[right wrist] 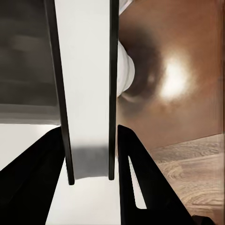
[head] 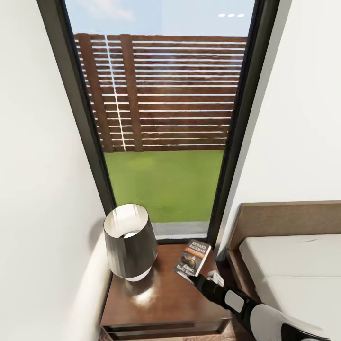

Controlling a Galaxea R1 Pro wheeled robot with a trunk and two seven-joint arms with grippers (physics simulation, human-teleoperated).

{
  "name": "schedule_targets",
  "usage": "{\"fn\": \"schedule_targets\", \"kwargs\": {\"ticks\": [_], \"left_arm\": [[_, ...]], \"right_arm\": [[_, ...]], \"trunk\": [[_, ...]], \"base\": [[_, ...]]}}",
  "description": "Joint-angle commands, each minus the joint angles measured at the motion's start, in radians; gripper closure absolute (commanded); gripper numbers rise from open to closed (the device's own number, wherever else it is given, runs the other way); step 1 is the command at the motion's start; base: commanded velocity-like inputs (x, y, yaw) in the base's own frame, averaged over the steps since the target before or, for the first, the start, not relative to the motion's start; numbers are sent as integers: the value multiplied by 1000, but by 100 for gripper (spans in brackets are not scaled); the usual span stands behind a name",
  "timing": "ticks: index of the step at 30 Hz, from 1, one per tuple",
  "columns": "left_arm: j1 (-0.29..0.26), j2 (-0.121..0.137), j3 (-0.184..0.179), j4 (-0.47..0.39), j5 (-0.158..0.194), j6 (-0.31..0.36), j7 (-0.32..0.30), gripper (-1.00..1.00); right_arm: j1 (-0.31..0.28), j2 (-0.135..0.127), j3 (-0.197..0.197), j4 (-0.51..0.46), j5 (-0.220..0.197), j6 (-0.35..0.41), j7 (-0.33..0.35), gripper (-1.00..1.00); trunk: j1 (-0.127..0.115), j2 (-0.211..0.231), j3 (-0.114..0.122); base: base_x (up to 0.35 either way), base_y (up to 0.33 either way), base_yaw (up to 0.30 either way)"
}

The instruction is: In the bedroom, move the book from the bed onto either nightstand, and place the two sandals side by side next to the bed.

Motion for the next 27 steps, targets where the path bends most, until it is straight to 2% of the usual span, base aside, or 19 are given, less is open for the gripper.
{"fn": "schedule_targets", "kwargs": {"ticks": [1, 8, 16, 27], "left_arm": [[-1, 0, -9, 1, 7, -4, 5, -100], [-1, 0, -9, 1, 7, -4, 5, -100], [-1, 0, -9, 1, 7, -4, 5, -100], [-1, 1, -7, 1, 7, -4, 5, -100]], "right_arm": [[-1, -4, -7, -2, 5, 7, 3, 100], [-4, -45, -10, -2, 2, 38, 9, 100], [-6, -65, -15, -2, 1, 76, 19, 100], [-7, -68, -19, -2, 2, 78, 81, 100]], "trunk": [[0, -2, -2], [27, -51, -24], [58, -107, -49], [58, -107, -49]], "base": [[0, 0, 0], [0, 0, 0], [0, 0, 0], [0, 0, 0]]}}
